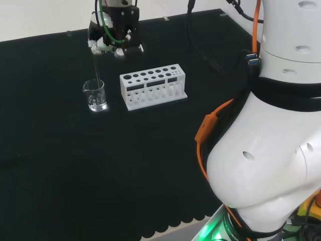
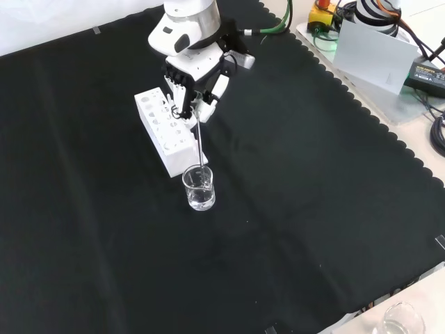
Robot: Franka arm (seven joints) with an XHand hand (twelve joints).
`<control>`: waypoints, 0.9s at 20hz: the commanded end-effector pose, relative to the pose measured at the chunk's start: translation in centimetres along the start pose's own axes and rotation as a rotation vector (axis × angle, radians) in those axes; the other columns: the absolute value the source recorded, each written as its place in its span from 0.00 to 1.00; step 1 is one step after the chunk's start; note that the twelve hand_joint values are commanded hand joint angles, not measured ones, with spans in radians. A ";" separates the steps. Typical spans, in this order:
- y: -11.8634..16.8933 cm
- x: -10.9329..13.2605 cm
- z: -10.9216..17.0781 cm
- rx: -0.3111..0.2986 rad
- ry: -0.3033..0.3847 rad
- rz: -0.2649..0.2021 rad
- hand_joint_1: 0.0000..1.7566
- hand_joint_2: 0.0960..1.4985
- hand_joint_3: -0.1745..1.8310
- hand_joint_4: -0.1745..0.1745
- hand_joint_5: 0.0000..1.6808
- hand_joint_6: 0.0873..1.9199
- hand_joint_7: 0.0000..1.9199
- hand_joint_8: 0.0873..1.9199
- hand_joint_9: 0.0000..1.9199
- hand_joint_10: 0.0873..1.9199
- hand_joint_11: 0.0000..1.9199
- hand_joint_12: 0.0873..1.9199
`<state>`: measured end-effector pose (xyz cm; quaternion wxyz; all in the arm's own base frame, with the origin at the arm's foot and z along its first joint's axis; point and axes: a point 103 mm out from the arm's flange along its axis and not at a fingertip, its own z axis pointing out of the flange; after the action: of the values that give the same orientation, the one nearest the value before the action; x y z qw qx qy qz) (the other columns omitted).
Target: Stir in the beaker to the left of the white test tube rack with the glass rod.
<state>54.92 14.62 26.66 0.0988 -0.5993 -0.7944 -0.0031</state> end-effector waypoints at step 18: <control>2.1 -2.1 -1.8 -0.017 0.001 0.019 0.73 0.71 0.00 0.26 0.67 0.36 0.68 0.29 0.86 0.31 0.87 0.34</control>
<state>58.08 14.17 27.65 0.0967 -0.6018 -0.7927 -0.0096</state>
